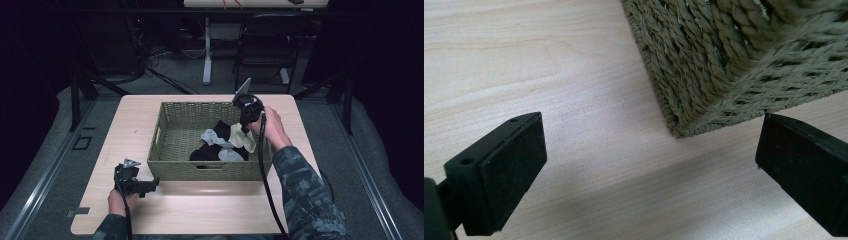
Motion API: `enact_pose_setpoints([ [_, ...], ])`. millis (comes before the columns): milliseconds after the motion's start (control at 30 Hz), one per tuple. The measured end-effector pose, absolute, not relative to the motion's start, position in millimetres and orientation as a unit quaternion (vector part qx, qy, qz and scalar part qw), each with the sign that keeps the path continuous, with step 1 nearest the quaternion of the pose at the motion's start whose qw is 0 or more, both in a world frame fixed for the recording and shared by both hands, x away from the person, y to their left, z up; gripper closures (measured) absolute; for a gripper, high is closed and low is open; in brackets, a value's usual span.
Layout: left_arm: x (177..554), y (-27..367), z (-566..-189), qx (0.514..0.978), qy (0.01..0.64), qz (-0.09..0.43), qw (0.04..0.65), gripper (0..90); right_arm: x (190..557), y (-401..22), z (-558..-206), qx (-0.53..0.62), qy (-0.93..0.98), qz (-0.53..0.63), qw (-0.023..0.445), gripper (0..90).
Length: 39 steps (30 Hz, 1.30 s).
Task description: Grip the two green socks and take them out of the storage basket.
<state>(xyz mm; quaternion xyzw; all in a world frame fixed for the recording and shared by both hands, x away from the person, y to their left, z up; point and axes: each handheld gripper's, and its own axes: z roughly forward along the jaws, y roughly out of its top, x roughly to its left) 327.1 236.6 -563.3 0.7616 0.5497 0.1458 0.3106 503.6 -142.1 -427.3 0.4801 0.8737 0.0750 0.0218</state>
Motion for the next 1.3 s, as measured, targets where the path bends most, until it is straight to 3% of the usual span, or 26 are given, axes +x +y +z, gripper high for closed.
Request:
enact_pose_setpoints([
  [933,326.4,236.5,-564.2,0.76,0.551,0.145,0.312,0.0,501.0,-143.8,-343.2,0.463,0.878,0.117,0.034,88.0],
  [1300,326.4,236.7,-563.8,0.762,0.55,0.144,0.311,0.0,491.3,-172.5,-311.2,0.477,0.868,0.129,0.055,88.0],
])
